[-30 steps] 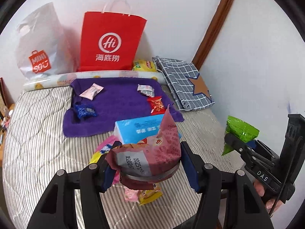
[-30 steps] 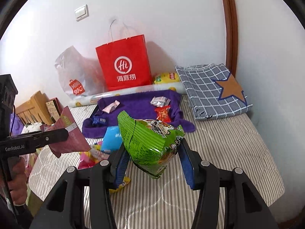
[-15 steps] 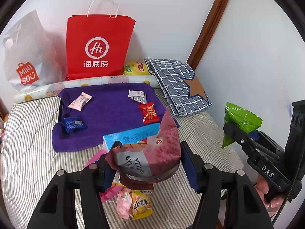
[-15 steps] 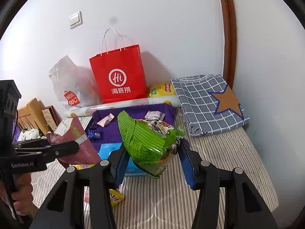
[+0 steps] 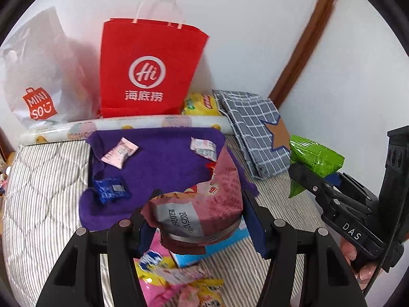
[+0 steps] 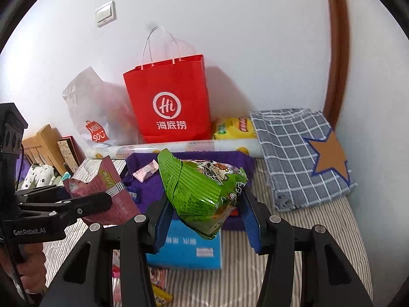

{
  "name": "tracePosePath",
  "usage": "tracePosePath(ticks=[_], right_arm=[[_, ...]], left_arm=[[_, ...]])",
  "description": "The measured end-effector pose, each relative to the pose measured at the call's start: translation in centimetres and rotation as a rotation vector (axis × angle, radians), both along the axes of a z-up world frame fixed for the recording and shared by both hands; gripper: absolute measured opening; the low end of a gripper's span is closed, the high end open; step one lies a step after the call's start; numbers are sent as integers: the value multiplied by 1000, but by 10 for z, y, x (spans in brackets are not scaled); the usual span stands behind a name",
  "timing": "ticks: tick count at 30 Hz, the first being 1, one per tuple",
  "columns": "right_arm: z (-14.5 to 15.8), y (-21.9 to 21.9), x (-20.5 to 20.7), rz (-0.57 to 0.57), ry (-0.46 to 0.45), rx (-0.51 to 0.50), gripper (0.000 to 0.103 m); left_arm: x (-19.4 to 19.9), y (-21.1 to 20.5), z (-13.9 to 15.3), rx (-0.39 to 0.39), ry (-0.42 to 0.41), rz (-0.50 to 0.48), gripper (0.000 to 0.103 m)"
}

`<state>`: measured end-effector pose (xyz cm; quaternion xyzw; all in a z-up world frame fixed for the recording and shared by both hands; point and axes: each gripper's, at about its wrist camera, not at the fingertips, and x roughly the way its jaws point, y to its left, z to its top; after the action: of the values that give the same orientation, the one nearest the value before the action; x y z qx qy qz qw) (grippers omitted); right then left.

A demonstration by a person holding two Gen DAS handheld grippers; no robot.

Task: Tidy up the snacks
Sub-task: 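Carry the green bag with the right tool while the left tool carries the pink bag onto the purple towel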

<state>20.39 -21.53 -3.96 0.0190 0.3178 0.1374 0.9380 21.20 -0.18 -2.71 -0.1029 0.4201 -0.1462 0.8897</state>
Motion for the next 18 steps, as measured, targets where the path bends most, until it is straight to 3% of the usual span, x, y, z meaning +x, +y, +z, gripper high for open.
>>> tracePosePath(ticks=[18], right_arm=[[5,22,104,50,8,17,50]], left_arm=[[75,52,-11,28,27,109,59]])
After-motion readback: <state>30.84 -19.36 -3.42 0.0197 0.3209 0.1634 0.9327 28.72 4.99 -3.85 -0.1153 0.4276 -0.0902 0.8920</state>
